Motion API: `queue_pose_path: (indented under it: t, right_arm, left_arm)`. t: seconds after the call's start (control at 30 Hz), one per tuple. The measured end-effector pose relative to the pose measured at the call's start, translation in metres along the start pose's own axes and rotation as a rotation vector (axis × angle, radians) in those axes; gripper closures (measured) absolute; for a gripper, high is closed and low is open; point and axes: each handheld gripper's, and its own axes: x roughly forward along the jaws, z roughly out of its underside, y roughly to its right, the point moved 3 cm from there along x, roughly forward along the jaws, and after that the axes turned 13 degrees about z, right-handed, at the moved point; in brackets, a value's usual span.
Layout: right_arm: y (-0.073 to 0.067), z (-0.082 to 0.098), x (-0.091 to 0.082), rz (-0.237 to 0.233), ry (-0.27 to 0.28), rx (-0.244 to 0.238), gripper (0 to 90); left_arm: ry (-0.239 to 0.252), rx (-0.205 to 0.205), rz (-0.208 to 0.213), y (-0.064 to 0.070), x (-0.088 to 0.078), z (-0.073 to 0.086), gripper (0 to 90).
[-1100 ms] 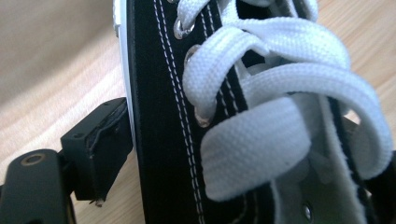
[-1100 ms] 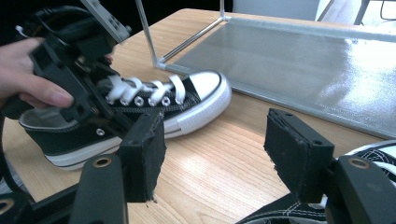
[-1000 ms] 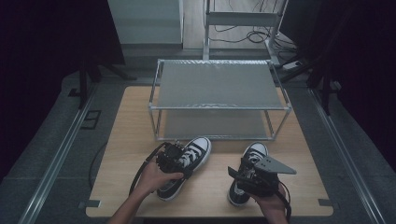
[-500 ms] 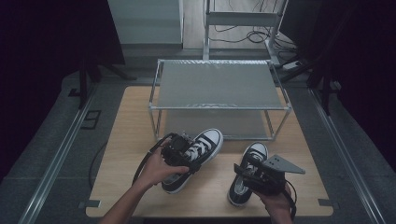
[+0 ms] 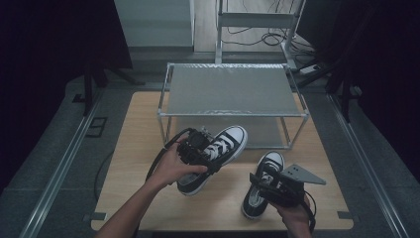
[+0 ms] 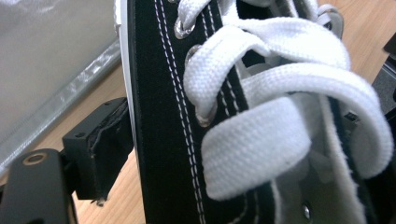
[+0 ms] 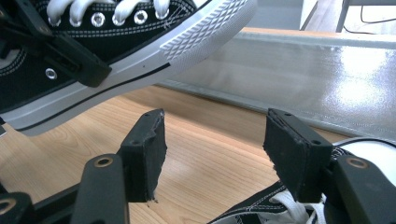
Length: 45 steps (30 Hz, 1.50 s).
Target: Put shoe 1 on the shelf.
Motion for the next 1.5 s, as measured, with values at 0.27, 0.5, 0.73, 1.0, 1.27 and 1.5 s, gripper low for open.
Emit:
queue_pose_path:
  t: [0.27, 0.5, 0.73, 1.0, 1.27, 1.5]
  right_arm:
    - [0.002, -0.001, -0.001, 0.004, 0.005, 0.003, 39.0]
    - [0.004, -0.002, -0.002, 0.006, 0.009, 0.009, 39.0]
    - [0.006, -0.002, -0.003, 0.011, 0.019, 0.017, 39.0]
    - [0.006, -0.002, -0.003, 0.009, 0.016, 0.014, 39.0]
    - [0.006, -0.002, -0.004, 0.011, 0.019, 0.014, 39.0]
    - [0.005, -0.001, -0.002, 0.003, 0.013, 0.014, 39.0]
  left_arm:
    - [0.003, 0.036, 0.010, 0.008, -0.005, -0.022, 15.8]
    - [-0.014, 0.071, 0.020, 0.014, -0.008, -0.043, 15.8]
    - [-0.010, 0.085, 0.038, 0.019, -0.013, -0.063, 15.8]
    - [0.002, 0.090, 0.055, 0.018, -0.021, -0.083, 15.8]
    - [0.035, 0.083, 0.050, 0.014, -0.037, -0.104, 15.8]
    - [0.056, 0.040, 0.028, 0.000, -0.046, -0.125, 15.8]
